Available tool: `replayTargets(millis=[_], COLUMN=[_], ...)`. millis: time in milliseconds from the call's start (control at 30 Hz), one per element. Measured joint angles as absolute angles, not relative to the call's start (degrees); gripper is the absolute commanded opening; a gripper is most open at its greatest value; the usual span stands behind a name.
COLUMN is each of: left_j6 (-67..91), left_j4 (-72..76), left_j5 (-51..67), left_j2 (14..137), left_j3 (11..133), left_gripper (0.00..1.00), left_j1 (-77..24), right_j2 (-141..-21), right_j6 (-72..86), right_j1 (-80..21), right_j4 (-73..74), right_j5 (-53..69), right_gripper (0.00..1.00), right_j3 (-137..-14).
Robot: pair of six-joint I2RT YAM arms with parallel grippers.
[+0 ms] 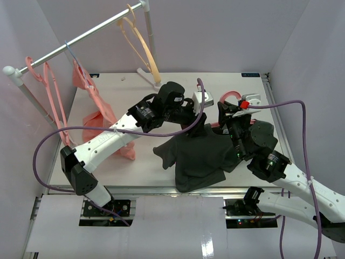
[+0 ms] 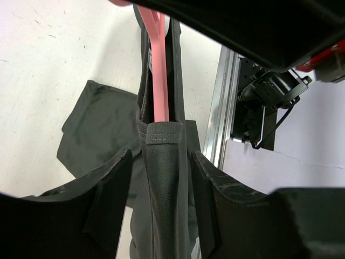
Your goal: Place the t-shirt on the hanger
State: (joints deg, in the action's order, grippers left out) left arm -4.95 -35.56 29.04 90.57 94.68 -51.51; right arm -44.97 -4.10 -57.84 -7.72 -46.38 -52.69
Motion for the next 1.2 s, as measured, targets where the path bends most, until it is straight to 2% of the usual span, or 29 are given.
replayTargets(millis=[100, 167, 200, 267, 300, 433, 500, 567, 600, 633, 733, 900, 1200], left_j6=[-4.62, -4.30, -4.17, -3.89, -3.56, -2.19, -1.56, -0.89, -0.29, 0.23, 3.45, 8.64, 15.36], left_j4=[-35.73, -35.91, -35.98, -36.04, -36.01, -35.79, -35.84, -35.92, -35.89, -36.06, -37.37, -40.43, -47.14], left_j5=[29.65, 30.42, 30.82, 31.73, 32.24, 32.61, 32.55, 32.14, 31.70, 30.84, 25.47, 17.09, -2.64], left_j2=[91.42, 92.11, 92.45, 93.06, 93.31, 93.41, 93.30, 93.15, 93.04, 92.81, 91.24, 87.16, 66.94], left_j3=[94.78, 94.78, 94.78, 94.78, 94.78, 94.27, 93.47, 92.45, 91.88, 91.11, 88.80, 86.01, 74.06], left_gripper=[0.46, 0.37, 0.29, 0.07, 0.01, 0.00, 0.00, 0.00, 0.00, 0.00, 0.00, 0.00, 0.00], left_j1=[-51.51, -51.51, -51.51, -51.51, -51.51, -51.37, -51.37, -51.39, -51.40, -51.46, -51.53, -51.59, -51.57], right_j2=[-44.95, -44.95, -44.95, -44.95, -44.95, -44.61, -44.07, -43.67, -43.59, -43.55, -42.61, -37.01, -25.72], right_j6=[-3.99, -3.93, -3.87, -3.81, -3.79, -3.19, -2.40, -1.44, -0.97, -0.45, 1.26, 4.22, 5.15], right_j1=[-57.84, -57.84, -57.84, -57.84, -57.84, -57.82, -57.78, -57.76, -57.76, -57.78, -57.80, -57.84, -57.82], right_j4=[-7.90, -7.90, -7.90, -7.86, -7.82, -7.57, -7.66, -7.42, -7.21, -6.50, -4.60, 0.40, 4.36], right_j5=[-46.30, -46.22, -46.16, -46.04, -45.98, -45.54, -45.07, -44.64, -44.43, -44.06, -43.48, -44.60, -49.60], right_gripper=[0.08, 0.08, 0.08, 0.08, 0.08, 0.11, 0.33, 0.49, 0.66, 0.72, 0.82, 0.85, 0.86], right_j3=[-52.69, -52.69, -52.69, -52.69, -52.69, -52.24, -51.12, -50.05, -49.69, -49.61, -49.60, -49.51, -47.03])
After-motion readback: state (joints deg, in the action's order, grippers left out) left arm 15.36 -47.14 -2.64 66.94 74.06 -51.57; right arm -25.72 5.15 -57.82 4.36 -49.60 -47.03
